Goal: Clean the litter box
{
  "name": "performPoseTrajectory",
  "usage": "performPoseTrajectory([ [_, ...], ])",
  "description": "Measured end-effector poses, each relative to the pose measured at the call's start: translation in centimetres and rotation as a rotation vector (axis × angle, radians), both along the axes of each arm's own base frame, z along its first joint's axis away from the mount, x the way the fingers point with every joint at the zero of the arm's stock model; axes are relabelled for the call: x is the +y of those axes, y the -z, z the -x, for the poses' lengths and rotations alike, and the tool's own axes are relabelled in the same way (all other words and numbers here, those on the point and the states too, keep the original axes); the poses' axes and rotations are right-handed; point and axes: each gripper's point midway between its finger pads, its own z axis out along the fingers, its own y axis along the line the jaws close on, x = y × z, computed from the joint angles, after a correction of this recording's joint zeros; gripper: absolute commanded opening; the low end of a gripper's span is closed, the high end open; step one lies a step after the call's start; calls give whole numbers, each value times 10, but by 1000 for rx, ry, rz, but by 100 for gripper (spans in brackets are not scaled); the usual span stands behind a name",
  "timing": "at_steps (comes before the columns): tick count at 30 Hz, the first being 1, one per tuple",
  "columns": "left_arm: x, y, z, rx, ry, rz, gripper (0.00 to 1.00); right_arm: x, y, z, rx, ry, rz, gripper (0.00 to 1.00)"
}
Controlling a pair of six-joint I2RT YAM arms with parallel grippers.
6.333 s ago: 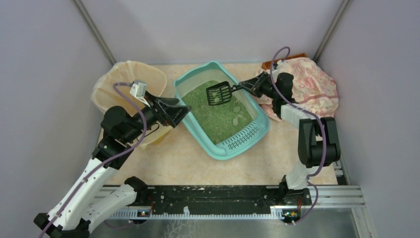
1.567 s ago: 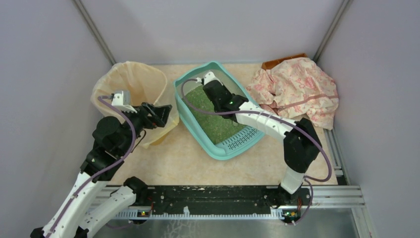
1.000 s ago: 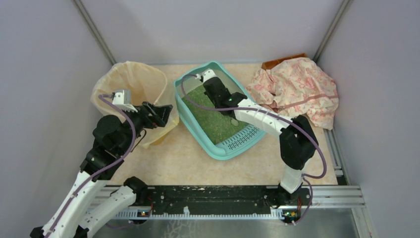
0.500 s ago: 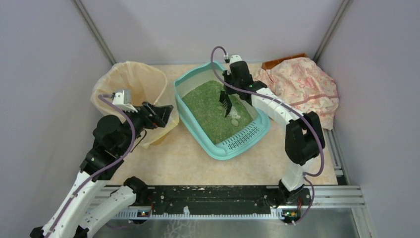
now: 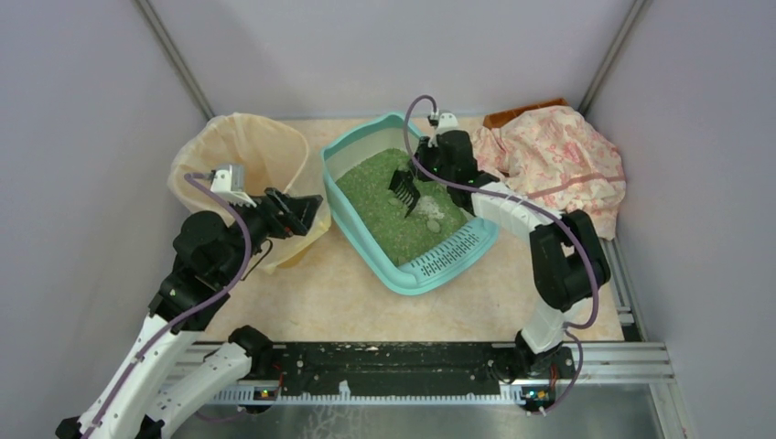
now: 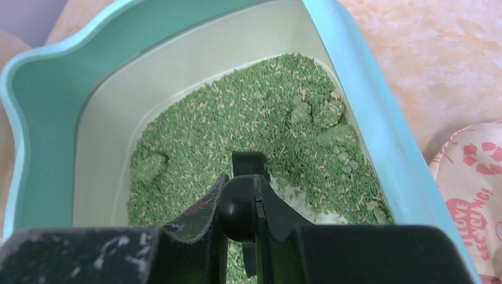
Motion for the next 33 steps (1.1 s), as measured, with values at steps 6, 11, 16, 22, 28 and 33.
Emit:
performPoseTrajectory([
  [6, -2, 0, 1, 6, 11, 10, 98, 17, 28, 18, 91, -51, -126, 0],
  [11, -3, 0, 2, 8, 18, 16, 98, 31, 44, 33, 188, -94, -232, 0],
  [16, -5, 0, 3, 12, 27, 21, 98, 35, 44, 37, 208, -110, -252, 0],
  [22, -8, 1, 3, 20, 37, 26, 98, 29, 47, 41, 267, -124, -268, 0],
  [28, -8, 0, 3, 19, 40, 32, 98, 6, 47, 40, 361, -128, -289, 0],
  [33, -9, -1, 3, 16, 41, 34, 98, -21, 44, 33, 392, -83, -304, 0],
])
